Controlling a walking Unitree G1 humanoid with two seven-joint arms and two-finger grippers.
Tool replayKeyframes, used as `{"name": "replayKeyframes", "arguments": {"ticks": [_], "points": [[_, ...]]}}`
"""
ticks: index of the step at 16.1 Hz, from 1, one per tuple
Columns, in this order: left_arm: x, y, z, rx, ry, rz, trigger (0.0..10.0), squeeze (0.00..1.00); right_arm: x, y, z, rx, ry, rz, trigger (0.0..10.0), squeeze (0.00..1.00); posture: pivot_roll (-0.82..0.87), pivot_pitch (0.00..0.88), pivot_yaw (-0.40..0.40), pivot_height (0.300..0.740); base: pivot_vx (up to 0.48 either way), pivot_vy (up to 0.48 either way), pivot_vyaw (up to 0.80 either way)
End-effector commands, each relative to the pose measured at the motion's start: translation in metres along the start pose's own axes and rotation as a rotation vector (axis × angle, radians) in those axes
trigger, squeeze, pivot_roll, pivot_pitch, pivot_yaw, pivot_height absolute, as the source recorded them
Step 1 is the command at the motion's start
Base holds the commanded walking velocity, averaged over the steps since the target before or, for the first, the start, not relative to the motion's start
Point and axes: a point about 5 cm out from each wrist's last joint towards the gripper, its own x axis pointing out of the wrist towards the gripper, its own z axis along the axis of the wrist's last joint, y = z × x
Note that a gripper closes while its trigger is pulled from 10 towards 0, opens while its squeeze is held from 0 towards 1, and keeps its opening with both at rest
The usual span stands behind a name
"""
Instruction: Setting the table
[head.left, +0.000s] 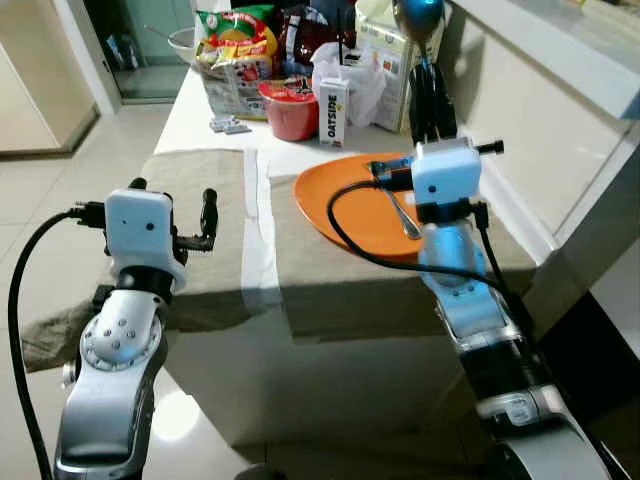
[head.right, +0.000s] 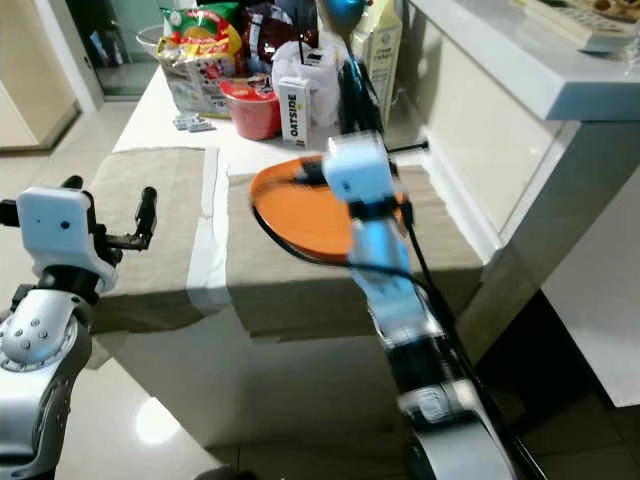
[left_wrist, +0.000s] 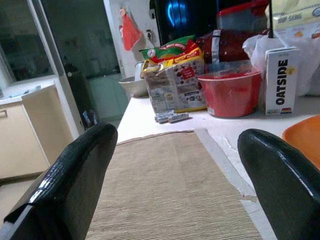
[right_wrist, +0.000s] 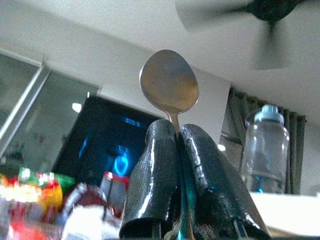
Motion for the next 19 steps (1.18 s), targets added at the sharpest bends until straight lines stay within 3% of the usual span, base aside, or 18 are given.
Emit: {"name": "replayKeyframes", "arguments": {"ticks": [1, 4, 7, 12, 16, 19], "points": [[-0.004, 0.002, -0.005, 0.001, 0.013, 0.02, 10.0, 0.0, -0.012, -0.002, -0.001, -0.034, -0.005, 0.043, 0.0, 0.01, -0.04, 0.0, 0.038, 0.74, 0.0, 0.0, 0.0], [-0.012, 0.0, -0.01, -0.019, 0.03, 0.014, 10.0, 0.0, -0.034, -0.01, -0.008, -0.083, 0.055, 0.078, 0.0, 0.04, -0.05, 0.0, 0.037, 0.74, 0.0, 0.0, 0.0], [-0.015, -0.002, -0.014, -0.055, 0.051, 0.017, 10.0, 0.0, -0.045, -0.01, -0.007, -0.1, 0.077, 0.095, 0.0, 0.05, -0.05, 0.0, 0.038, 0.74, 0.0, 0.0, 0.0], [-0.006, -0.007, -0.02, -0.115, 0.103, 0.031, 10.0, 0.0, -0.053, 0.005, -0.021, -0.035, 0.201, 0.096, 0.0, 0.08, -0.04, 0.0, 0.048, 0.74, 0.0, 0.0, 0.0], [-0.009, -0.01, -0.021, -0.176, 0.108, 0.036, 10.0, 0.0, -0.064, 0.006, -0.039, 0.011, 0.337, 0.122, 0.0, 0.07, -0.05, 0.002, 0.042, 0.74, 0.0, 0.0, 0.0], [-0.007, -0.01, -0.019, -0.171, 0.104, 0.043, 10.0, 0.0, -0.068, 0.003, -0.048, 0.019, 0.396, 0.116, 0.0, 0.07, -0.05, 0.006, 0.041, 0.74, 0.0, 0.0, 0.0]]}}
